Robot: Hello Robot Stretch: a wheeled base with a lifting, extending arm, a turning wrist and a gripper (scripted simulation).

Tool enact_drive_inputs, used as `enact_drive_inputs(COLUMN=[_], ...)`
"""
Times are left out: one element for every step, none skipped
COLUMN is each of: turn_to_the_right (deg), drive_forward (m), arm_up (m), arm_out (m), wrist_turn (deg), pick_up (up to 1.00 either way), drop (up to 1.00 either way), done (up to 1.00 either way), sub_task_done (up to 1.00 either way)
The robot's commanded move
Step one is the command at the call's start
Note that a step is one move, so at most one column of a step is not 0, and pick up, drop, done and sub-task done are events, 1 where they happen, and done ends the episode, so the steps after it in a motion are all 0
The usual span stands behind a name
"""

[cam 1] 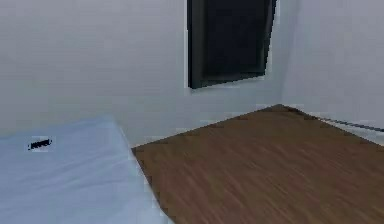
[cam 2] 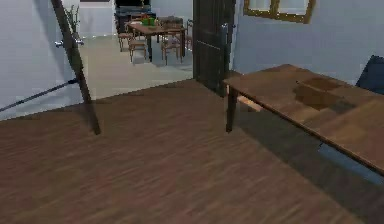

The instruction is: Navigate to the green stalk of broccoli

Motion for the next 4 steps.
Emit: enact_drive_inputs(turn_to_the_right=[45.0,45.0,45.0,21.0], drive_forward=[0.0,0.0,0.0,0.0], arm_up=[0.0,0.0,0.0,0.0], arm_out=[0.0,0.0,0.0,0.0], wrist_turn=[0.0,0.0,0.0,0.0], pick_up=[0.0,0.0,0.0,0.0], drop=[0.0,0.0,0.0,0.0], done=[0.0,0.0,0.0,0.0], sub_task_done=[0.0,0.0,0.0,0.0])
